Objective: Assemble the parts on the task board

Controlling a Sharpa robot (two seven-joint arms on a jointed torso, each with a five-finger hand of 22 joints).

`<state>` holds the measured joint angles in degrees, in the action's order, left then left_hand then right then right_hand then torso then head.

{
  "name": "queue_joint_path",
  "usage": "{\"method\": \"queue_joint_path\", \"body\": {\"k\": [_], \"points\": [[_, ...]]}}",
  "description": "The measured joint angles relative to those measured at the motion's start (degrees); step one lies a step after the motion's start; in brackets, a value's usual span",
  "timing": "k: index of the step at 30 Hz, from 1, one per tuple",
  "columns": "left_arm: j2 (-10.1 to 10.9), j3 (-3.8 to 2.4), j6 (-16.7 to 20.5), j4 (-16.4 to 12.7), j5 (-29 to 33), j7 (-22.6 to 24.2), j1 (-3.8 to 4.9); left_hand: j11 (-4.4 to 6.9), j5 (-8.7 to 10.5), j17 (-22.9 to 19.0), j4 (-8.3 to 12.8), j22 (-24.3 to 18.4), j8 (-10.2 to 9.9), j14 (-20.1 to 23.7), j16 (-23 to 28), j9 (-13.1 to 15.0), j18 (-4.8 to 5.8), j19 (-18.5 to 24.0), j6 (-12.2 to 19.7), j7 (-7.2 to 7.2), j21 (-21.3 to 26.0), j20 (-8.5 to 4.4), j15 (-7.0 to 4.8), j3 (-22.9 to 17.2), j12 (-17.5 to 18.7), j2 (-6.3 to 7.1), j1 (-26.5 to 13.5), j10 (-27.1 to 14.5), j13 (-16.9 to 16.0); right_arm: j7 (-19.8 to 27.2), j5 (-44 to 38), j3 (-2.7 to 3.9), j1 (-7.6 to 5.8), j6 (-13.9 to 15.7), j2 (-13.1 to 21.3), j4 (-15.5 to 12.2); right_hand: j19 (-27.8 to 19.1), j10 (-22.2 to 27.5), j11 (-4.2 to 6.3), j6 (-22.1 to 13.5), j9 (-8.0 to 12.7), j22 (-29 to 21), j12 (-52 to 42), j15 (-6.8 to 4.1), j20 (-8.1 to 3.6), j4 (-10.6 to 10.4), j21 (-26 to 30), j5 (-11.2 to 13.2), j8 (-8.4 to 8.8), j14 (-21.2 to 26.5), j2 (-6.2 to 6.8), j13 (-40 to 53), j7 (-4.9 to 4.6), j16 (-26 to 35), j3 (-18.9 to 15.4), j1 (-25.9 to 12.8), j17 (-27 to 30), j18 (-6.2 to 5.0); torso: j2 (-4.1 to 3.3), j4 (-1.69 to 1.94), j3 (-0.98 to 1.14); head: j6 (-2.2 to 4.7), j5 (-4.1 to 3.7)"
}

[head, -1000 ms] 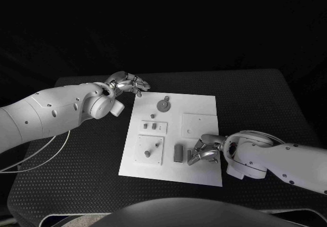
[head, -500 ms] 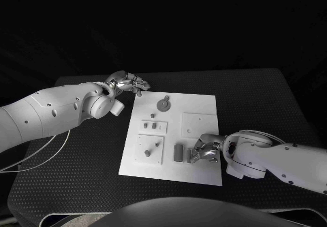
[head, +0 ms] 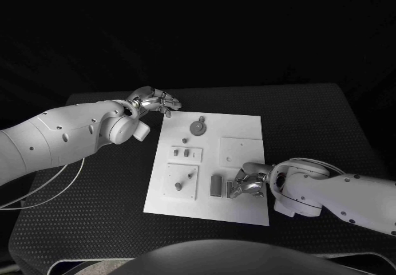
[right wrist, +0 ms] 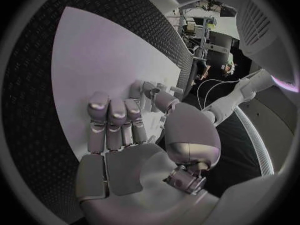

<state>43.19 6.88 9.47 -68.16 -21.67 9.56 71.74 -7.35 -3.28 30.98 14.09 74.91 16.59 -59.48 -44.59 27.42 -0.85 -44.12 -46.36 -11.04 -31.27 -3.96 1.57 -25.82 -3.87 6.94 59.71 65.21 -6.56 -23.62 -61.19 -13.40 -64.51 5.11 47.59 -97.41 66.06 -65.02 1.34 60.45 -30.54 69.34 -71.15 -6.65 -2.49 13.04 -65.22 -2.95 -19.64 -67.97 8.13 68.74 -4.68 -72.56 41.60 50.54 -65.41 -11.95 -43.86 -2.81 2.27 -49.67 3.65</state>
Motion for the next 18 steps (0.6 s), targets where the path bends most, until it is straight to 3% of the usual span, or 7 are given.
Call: {"method": "queue_joint_path", "body": {"k": [4,7,9,11,14,16,18], "points": [[-0.04,0.00,0.00,0.02,0.00,0.00,0.00,0.00,0.00,0.05,0.00,0.00,0.00,0.00,0.00,0.00,0.00,0.00,0.00,0.00,0.00,0.00,0.00,0.00,0.00,0.00,0.00,0.00,0.00,1.71,1.53,0.02,0.00,-0.22,0.55,0.24,0.00,1.91,-0.80,-0.64,0.60,-0.13,1.69,0.00,0.00,-0.87,0.01,-2.22,1.60,0.01,3.62,-1.26,0.62,0.54,-1.51,-2.36,0.00,0.00,0.00,0.01,0.00,0.29,-0.15],[-0.09,0.00,0.01,0.05,0.00,0.00,0.00,0.00,0.00,0.05,0.00,-0.01,0.00,0.00,0.00,0.00,0.00,0.00,0.00,0.00,0.00,0.00,0.00,0.00,0.00,0.00,0.00,0.00,0.00,3.60,2.87,-0.06,-0.12,-0.63,1.20,0.41,-0.88,3.75,-1.90,-2.37,1.73,-0.20,2.38,0.96,0.19,-1.71,0.02,-0.53,3.39,1.12,6.02,-1.87,1.17,0.67,-3.84,-4.15,-0.16,-0.02,0.02,0.01,0.01,0.55,-0.16],[-0.15,0.01,0.02,0.06,-0.01,0.00,0.00,0.00,0.00,0.05,0.00,-0.01,0.00,0.00,0.00,0.00,0.00,0.00,0.00,0.00,0.00,0.00,0.00,0.00,0.00,0.00,0.00,0.00,0.00,4.47,3.63,-0.25,-0.42,-1.07,1.32,0.67,-1.62,4.69,-2.49,-3.36,1.72,-0.20,2.38,1.69,0.12,-1.69,0.34,-0.38,3.98,1.69,6.75,-1.72,1.23,0.67,-5.93,-5.05,-0.38,-0.02,0.03,0.01,0.01,0.74,-0.16],[-0.24,0.01,0.03,0.10,-0.01,0.00,0.00,0.00,0.00,0.05,0.00,-0.01,0.00,0.00,0.00,0.00,0.00,0.00,0.00,0.00,0.00,0.00,0.00,0.00,0.00,0.00,0.00,0.00,-0.01,5.25,4.56,-0.36,-0.72,-1.67,1.61,0.91,-2.54,5.78,-3.03,-4.66,1.72,-0.19,2.38,2.42,0.20,-1.16,0.56,-0.61,4.81,2.43,6.59,-1.46,1.10,0.67,-8.51,-6.54,-0.64,-0.02,0.04,0.01,0.01,0.97,-0.16],[-0.38,0.01,0.07,0.17,-0.02,0.00,0.00,0.00,0.00,0.05,0.00,-0.01,0.00,0.00,0.00,0.00,0.00,0.00,0.00,0.00,0.00,0.00,0.00,0.00,0.00,0.00,0.00,0.00,-0.01,6.13,5.59,-0.38,-1.55,-2.11,2.25,1.45,-4.10,7.56,-3.98,-6.19,2.50,-0.03,1.92,3.16,-0.09,1.48,0.83,-1.94,5.60,3.60,4.85,-1.19,0.36,0.85,-13.69,-8.29,-1.08,0.00,0.03,0.01,0.01,1.35,-0.29],[-0.47,0.01,0.12,0.26,-0.01,0.01,0.00,0.00,0.00,0.04,0.00,-0.01,0.15,0.00,0.00,0.00,0.00,0.00,0.00,0.00,0.00,0.00,0.00,0.00,0.00,0.00,0.00,0.00,-0.01,6.40,5.93,-0.36,-2.33,-2.18,2.73,2.08,-4.50,7.71,-4.01,-7.01,2.56,-0.03,1.87,3.18,-0.27,1.63,0.82,-1.39,5.71,3.63,5.15,-1.19,-0.05,0.77,-14.31,-8.65,-1.09,-0.01,0.04,0.01,0.01,1.67,-0.35],[-0.58,0.01,0.21,0.39,0.05,0.09,0.00,0.00,0.00,0.04,0.00,-0.01,0.22,0.00,0.00,0.00,0.00,0.00,0.00,0.00,0.00,0.00,0.00,0.00,0.00,0.00,0.00,0.00,-0.01,6.62,6.21,-0.12,-3.35,-2.19,3.31,2.83,-4.61,7.92,-4.21,-8.44,3.23,-0.03,1.87,3.19,-0.17,1.65,1.05,-0.86,5.73,3.63,5.27,-1.21,-1.44,0.67,-14.32,-8.77,-1.09,0.00,0.05,0.01,0.01,2.01,-0.46]]}}
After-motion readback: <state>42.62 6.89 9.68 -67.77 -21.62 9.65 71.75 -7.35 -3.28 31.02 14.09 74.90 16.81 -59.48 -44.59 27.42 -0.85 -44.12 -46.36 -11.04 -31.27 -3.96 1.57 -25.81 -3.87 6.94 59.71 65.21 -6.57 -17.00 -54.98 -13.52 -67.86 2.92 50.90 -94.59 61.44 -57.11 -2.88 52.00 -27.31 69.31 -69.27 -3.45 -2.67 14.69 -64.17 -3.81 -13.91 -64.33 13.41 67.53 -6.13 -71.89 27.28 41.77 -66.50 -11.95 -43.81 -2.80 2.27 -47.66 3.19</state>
